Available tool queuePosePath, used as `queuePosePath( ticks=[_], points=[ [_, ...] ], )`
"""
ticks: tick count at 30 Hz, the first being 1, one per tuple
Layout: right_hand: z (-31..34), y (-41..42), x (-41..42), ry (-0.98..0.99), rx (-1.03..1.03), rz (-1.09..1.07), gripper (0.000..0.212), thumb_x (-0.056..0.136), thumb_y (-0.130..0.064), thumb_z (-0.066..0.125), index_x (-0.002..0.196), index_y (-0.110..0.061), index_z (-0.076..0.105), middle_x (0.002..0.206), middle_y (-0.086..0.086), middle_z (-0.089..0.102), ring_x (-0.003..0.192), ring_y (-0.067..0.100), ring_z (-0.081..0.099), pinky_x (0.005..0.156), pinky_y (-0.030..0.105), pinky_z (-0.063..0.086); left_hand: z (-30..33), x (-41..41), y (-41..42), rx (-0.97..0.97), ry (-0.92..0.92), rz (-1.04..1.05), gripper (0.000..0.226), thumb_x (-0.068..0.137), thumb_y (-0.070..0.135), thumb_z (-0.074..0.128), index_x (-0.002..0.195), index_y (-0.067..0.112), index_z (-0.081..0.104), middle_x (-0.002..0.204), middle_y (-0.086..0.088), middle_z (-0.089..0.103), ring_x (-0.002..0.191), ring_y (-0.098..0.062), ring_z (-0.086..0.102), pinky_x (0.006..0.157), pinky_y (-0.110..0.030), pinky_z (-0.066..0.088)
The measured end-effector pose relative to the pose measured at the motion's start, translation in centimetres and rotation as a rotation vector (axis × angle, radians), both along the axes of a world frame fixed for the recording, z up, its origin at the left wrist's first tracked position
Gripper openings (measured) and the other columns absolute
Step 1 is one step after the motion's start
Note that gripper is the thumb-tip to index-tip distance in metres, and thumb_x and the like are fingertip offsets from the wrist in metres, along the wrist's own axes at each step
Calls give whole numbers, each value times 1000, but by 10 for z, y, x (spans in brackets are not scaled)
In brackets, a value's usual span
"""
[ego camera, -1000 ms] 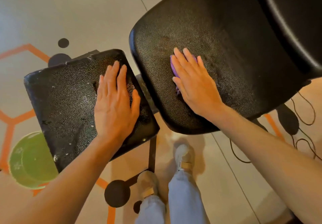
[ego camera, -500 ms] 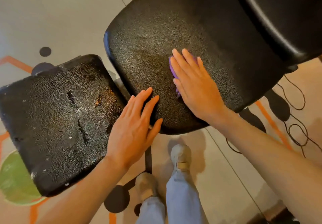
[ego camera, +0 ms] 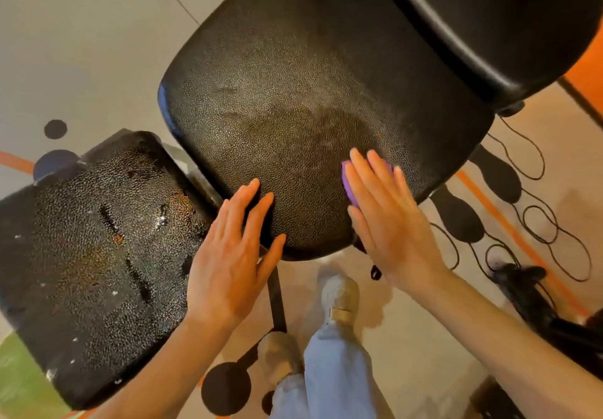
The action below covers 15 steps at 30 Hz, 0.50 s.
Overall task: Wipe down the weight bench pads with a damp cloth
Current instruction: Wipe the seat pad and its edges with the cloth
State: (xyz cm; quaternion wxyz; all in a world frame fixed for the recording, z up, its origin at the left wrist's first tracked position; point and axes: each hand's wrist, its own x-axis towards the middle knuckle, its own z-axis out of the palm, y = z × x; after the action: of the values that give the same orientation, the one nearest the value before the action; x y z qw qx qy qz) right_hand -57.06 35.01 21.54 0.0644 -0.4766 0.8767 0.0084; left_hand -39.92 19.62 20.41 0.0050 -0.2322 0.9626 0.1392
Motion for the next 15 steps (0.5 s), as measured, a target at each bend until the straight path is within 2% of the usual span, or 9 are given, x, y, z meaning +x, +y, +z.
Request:
queuePosePath(
  ticks=[2, 4, 8, 12, 15],
  points=[
    [1, 13, -1, -34, 8, 10, 53, 102, -29, 25, 151, -10, 20, 160, 4, 16, 148, 22, 11, 119, 44, 18, -1, 0, 0, -1, 14, 1, 58, 96, 45, 45, 144, 13, 44, 154, -7, 36, 142, -22, 34, 117, -36, 27],
    [-4, -18, -28, 27, 18, 26, 53, 103, -31, 20, 151, -9, 18, 160, 6, 15, 148, 23, 11, 119, 45, 19, -2, 0, 0, -10, 19, -1, 58, 96, 45, 45, 143, 12, 45, 153, -8, 37, 142, -23, 35, 116, -37, 29],
    [-6, -67, -60, 59, -75, -105, 55, 102, -33, 22, 151, -8, 18, 160, 8, 15, 148, 25, 12, 119, 45, 18, -4, 0, 0, 4, 31, -12, 59, 96, 44, 45, 144, 11, 44, 154, -9, 36, 142, -24, 35, 116, -42, 34],
    [-4, 3, 12, 15, -47, -116, 52, 100, -23, 27, 150, -7, 23, 159, 8, 19, 147, 25, 14, 119, 45, 18, -3, 2, -1, 39, 41, -9, 58, 96, 42, 49, 144, 10, 44, 154, -9, 35, 143, -24, 34, 116, -42, 35],
    [-5, 10, -14, 43, -1, -2, 52, 101, -24, 24, 150, -8, 23, 158, 9, 21, 147, 26, 17, 118, 46, 19, -2, 1, -1, 72, 43, -12, 58, 96, 43, 47, 144, 11, 44, 154, -8, 34, 143, -24, 34, 116, -43, 34]
  ],
)
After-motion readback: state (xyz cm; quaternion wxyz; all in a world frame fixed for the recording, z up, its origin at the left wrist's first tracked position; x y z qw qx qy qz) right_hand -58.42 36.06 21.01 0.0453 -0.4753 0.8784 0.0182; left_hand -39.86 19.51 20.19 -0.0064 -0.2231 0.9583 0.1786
